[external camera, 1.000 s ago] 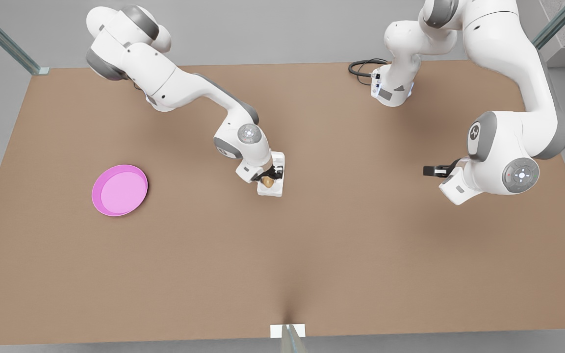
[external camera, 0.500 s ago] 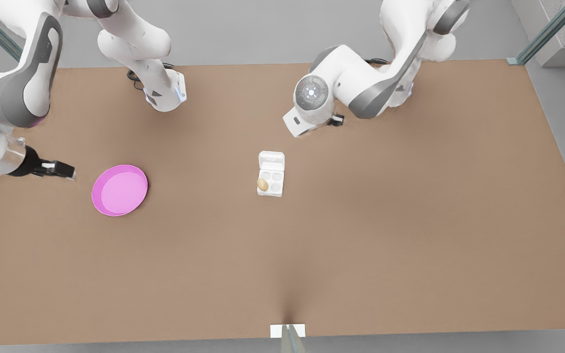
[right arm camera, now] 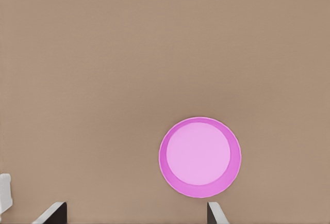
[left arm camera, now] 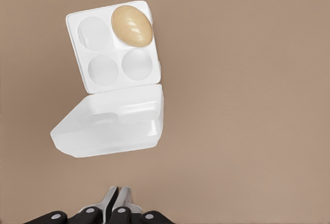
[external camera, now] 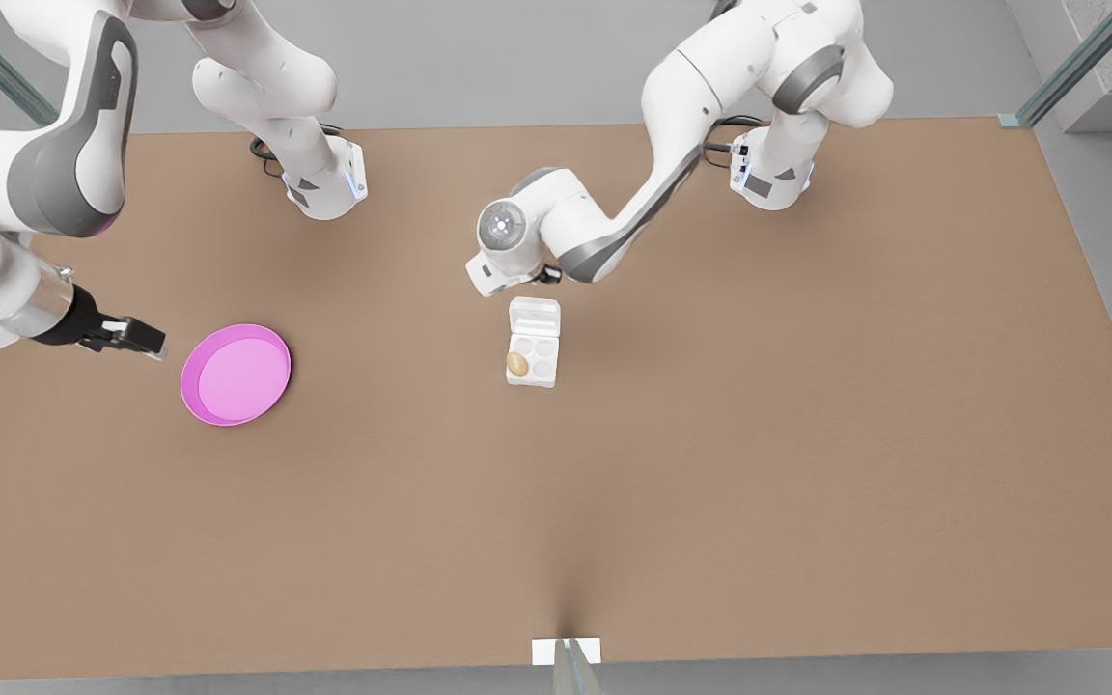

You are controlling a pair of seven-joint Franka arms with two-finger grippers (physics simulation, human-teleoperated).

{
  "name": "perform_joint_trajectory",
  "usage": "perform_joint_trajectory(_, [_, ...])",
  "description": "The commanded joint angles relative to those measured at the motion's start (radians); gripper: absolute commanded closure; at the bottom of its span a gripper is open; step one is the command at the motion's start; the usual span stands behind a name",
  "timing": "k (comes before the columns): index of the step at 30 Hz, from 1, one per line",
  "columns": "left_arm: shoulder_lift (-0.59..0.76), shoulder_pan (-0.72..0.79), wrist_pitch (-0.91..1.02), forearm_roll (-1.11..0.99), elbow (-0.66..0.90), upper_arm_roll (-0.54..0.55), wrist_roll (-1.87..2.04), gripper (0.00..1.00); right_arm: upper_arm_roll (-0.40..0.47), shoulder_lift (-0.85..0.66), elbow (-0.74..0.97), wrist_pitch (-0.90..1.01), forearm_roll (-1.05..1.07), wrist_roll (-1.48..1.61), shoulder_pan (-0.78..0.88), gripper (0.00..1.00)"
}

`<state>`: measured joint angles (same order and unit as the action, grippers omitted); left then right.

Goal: Pack egg into the box and close the box lid

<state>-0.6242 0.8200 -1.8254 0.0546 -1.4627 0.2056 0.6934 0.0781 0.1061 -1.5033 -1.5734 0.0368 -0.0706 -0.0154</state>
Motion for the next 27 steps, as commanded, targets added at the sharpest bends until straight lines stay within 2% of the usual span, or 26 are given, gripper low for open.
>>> perform_joint_trajectory(1, [-0.008, 0.001, -0.002, -0.048, -0.001, 0.0, 0.0, 0.79, 0.0, 0.0, 0.0, -0.001, 0.0, 0.0, -0.005, 0.0])
perform_joint_trajectory(8, [0.027, -0.012, -0.126, -0.067, -0.134, -0.002, -0.002, 0.79, 0.0, 0.001, -0.002, -0.01, 0.002, 0.009, -0.006, 0.0])
perform_joint_trajectory(17, [0.023, -0.025, -0.189, -0.062, -0.12, -0.008, 0.001, 0.79, 0.0, 0.004, -0.006, -0.016, 0.002, 0.011, -0.006, 0.0])
perform_joint_trajectory(22, [-0.012, -0.032, -0.264, -0.027, -0.061, -0.008, 0.017, 0.77, 0.0, 0.006, -0.006, -0.019, 0.002, 0.012, -0.006, 0.0])
perform_joint_trajectory(24, [-0.028, -0.042, -0.247, 0.002, -0.005, -0.015, 0.009, 0.73, 0.0, 0.01, -0.006, -0.024, 0.002, 0.012, -0.006, 0.0])
perform_joint_trajectory(26, [-0.016, -0.175, 0.029, 0.05, 0.171, -0.002, -0.017, 0.55, 0.0, 0.01, -0.006, -0.024, 0.0, 0.014, -0.006, 0.0])
perform_joint_trajectory(27, [-0.012, -0.228, 0.035, 0.08, 0.179, -0.002, -0.052, 0.48, 0.0, 0.01, -0.006, -0.024, 0.002, 0.015, -0.006, 0.0])
